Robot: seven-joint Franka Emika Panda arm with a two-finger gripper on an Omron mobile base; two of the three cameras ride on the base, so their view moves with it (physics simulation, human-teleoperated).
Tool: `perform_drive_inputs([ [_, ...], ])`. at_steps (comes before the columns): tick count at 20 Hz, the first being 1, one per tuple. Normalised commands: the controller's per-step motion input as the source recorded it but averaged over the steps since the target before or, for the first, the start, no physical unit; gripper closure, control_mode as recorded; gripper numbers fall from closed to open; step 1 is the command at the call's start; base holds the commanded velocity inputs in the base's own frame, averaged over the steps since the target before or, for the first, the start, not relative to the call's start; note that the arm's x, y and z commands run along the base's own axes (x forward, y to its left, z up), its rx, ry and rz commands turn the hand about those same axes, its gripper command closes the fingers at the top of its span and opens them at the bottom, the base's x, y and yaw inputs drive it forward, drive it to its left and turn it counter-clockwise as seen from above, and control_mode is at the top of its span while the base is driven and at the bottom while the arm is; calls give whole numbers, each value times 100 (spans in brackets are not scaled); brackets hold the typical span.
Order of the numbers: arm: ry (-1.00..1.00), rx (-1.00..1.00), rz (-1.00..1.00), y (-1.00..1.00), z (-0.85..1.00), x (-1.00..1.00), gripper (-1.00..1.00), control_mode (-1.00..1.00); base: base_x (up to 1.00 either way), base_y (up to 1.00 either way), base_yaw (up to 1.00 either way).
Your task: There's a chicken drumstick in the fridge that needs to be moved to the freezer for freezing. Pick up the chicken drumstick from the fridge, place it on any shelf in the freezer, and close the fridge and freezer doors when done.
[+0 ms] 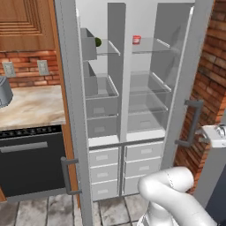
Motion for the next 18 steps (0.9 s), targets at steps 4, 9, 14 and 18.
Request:
perform_drive_inputs([
  [4, 2, 0, -10, 100, 6, 33, -100, -100, 0, 0, 0],
  [9, 2, 0, -9, 100, 9, 60, -100, -100, 0, 0, 0],
  [14, 5, 3, -1, 58, 5, 97, -100, -100, 0, 0, 0],
  [18, 4, 5, 0, 66, 5, 91, -100, -100, 0, 0, 0],
])
